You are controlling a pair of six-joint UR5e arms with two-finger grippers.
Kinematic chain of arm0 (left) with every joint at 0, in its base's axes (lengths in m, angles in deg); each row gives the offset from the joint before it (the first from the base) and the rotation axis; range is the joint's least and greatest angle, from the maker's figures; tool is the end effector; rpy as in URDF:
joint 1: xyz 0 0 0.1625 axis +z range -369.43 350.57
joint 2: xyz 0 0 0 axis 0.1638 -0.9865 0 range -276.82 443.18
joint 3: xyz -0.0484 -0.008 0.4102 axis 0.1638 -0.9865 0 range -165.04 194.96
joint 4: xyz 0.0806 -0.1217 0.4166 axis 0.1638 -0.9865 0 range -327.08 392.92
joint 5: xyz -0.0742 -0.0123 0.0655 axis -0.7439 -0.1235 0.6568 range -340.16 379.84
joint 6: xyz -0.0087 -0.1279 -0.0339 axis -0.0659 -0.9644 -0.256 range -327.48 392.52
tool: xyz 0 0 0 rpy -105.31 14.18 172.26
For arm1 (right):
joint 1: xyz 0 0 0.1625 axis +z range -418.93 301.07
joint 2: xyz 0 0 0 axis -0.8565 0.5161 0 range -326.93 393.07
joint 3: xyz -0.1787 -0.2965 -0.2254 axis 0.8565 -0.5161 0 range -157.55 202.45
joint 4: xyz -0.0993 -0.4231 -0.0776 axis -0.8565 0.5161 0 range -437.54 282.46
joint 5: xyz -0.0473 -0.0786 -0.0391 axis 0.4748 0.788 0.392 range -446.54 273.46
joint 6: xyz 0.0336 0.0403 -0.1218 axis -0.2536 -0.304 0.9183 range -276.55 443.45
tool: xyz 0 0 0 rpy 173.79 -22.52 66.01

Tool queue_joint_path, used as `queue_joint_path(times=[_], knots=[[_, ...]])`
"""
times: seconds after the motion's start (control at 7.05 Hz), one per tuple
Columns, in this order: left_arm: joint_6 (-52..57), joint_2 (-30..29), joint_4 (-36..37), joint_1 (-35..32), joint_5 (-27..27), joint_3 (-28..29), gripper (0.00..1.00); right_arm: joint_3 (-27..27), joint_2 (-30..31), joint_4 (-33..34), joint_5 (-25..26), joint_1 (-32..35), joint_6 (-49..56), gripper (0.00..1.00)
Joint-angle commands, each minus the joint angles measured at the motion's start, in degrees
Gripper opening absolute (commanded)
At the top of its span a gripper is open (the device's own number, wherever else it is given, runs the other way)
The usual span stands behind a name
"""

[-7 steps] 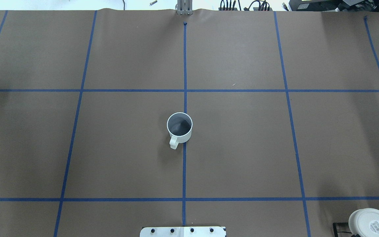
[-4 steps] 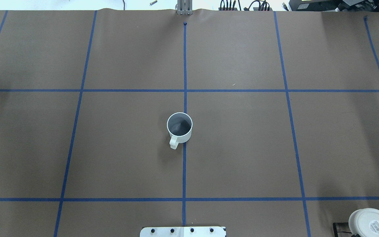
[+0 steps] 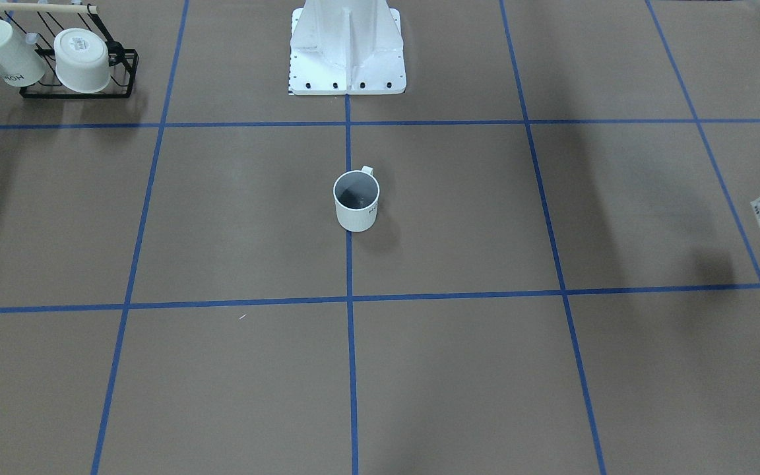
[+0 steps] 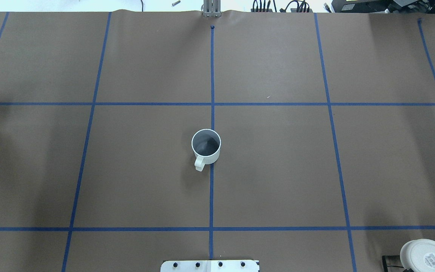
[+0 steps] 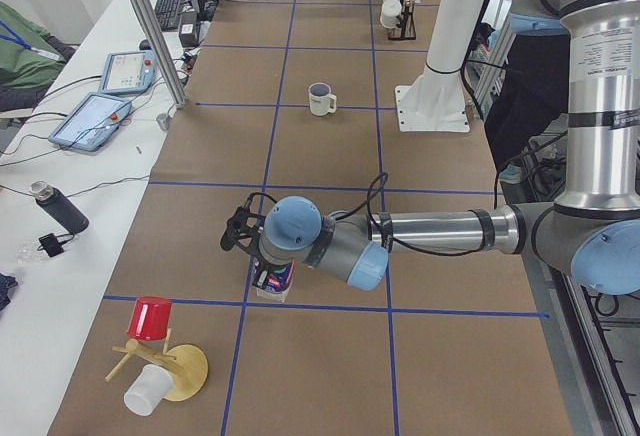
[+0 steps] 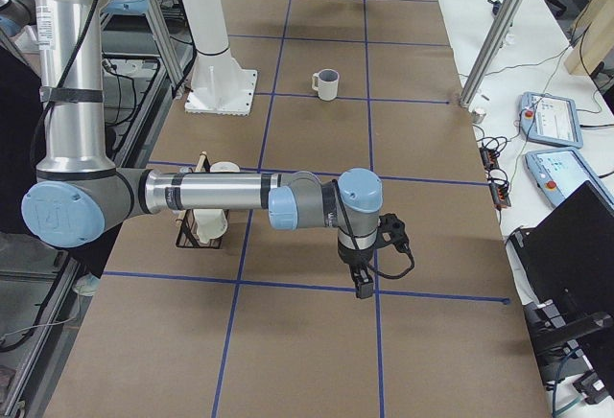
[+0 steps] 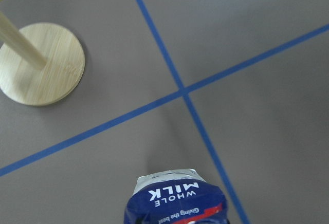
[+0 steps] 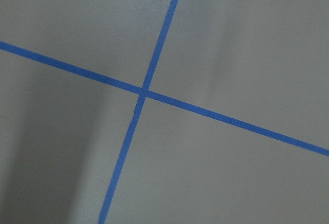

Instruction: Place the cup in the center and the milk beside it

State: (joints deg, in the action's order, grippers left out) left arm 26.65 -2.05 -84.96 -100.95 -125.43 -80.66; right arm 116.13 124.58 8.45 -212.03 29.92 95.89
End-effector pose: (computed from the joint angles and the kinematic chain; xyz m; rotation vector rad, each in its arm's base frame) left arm -0.0378 -0.5094 0.5863 0.4245 0.9586 0.1247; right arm 0.0459 -0.5215 0.6561 0.1651 -0.6074 -0.2628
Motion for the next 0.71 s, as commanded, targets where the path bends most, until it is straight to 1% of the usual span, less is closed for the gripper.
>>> queue_joint_path(times=[0.0,0.14,0.57], knots=[[-18.30,-1.25,0.11,8.77,3.58,-9.46,0.26,0.01,1.56,-0.21,1.29,0.00,0.13,1.00],[-25.53,-3.44,0.11,13.08,5.16,-11.24,0.26,-0.17,1.56,-0.13,1.30,0.00,-0.05,1.00],[-43.99,-12.66,0.81,25.29,10.08,-13.70,0.26,-0.26,1.91,-0.04,0.77,0.00,-0.14,1.00]])
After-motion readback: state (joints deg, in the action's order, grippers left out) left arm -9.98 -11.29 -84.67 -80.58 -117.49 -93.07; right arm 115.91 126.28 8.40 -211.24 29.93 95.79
